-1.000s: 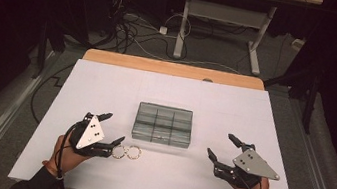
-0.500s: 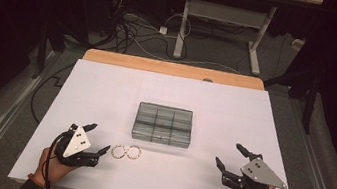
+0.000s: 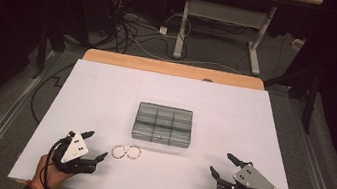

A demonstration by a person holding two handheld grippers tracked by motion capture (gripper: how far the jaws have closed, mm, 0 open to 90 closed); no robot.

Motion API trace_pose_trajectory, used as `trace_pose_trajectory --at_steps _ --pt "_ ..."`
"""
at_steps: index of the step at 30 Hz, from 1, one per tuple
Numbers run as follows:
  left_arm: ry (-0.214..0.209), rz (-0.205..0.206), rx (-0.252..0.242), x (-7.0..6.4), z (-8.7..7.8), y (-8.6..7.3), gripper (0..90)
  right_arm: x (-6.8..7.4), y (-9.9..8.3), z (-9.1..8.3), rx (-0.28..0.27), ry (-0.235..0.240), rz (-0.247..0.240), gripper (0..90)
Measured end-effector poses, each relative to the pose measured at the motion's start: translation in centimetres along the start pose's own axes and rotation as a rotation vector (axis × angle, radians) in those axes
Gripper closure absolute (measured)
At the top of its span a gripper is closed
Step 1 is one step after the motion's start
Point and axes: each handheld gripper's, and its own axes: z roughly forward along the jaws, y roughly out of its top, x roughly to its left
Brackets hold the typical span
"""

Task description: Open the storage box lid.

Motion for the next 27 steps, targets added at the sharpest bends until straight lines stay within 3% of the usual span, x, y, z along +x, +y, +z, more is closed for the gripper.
trace_pose_trajectory --at_steps 4,5,8,9,11,16,19,20,27 --pt "-0.031 -0.05 -0.003 0.3 0.0 0.4 21.3 0.4 0.3 0.5 0.01 0.023 0.006 40.9" --pt "-0.04 -0.064 0.0 0.4 0.1 0.6 21.3 0.7 0.5 0.8 0.003 0.041 0.005 48.2" --pt "-0.069 -0.106 0.007 0.7 0.6 1.4 21.5 1.1 0.9 1.2 0.001 0.063 -0.003 51.0" --pt "-0.079 -0.112 0.012 0.8 0.9 1.7 22.3 1.7 1.4 1.9 0.004 0.086 -0.019 57.9" --pt "-0.094 -0.117 0.007 1.0 1.3 2.5 22.9 2.0 1.7 2.2 0.01 0.107 -0.02 59.7" --pt "-0.176 -0.148 0.029 1.4 3.2 3.8 36.1 3.7 2.8 5.2 0.065 0.191 -0.068 78.6" --pt "-0.228 -0.162 0.065 1.6 4.7 4.4 42.0 4.3 3.2 6.2 0.089 0.214 -0.081 85.0" --pt "-0.236 -0.159 0.08 1.7 5.3 4.6 43.9 4.9 3.9 7.4 0.096 0.221 -0.096 88.9" --pt "-0.281 -0.19 0.111 1.8 7.4 5.8 55.7 5.9 5.1 10.2 0.113 0.231 -0.117 90.0"
